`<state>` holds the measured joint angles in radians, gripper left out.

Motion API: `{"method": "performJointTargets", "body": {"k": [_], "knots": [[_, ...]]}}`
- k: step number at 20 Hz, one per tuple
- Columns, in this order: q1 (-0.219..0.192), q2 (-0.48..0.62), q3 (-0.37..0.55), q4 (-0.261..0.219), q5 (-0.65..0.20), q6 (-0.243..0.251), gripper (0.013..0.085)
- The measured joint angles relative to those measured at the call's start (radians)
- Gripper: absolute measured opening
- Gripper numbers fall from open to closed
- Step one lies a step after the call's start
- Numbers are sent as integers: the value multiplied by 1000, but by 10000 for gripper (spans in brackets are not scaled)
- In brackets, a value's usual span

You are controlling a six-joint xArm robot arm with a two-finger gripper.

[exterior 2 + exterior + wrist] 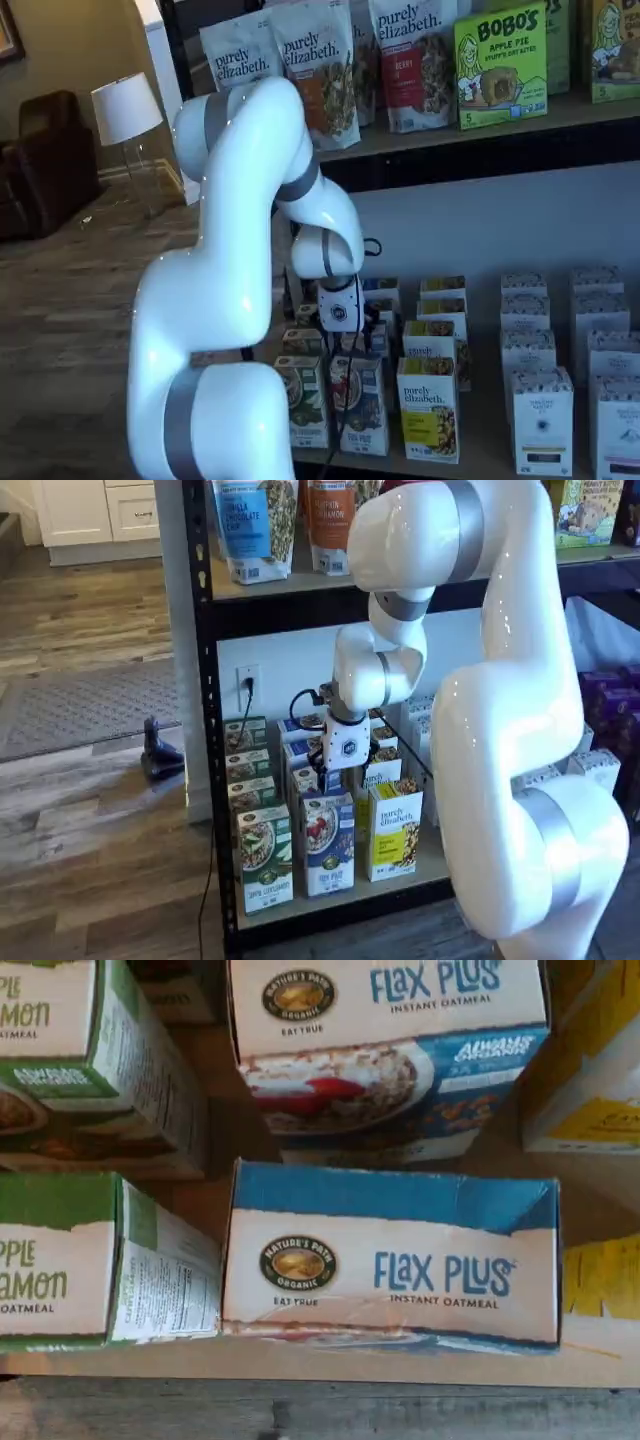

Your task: Pick up the blue and white box that is on the bottom shelf, the second box from the left

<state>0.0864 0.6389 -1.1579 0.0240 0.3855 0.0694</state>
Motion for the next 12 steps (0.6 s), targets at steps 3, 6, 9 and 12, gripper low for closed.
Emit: {"method": "performJointTargets", "body": {"k": [3, 6, 9, 12], "knots": [[3, 20, -36, -7, 13, 9, 850], [3, 39, -69, -12, 25, 15, 850], [2, 57, -97, -26, 37, 27, 850], [-1, 70, -116, -32, 48, 29, 850]]}}
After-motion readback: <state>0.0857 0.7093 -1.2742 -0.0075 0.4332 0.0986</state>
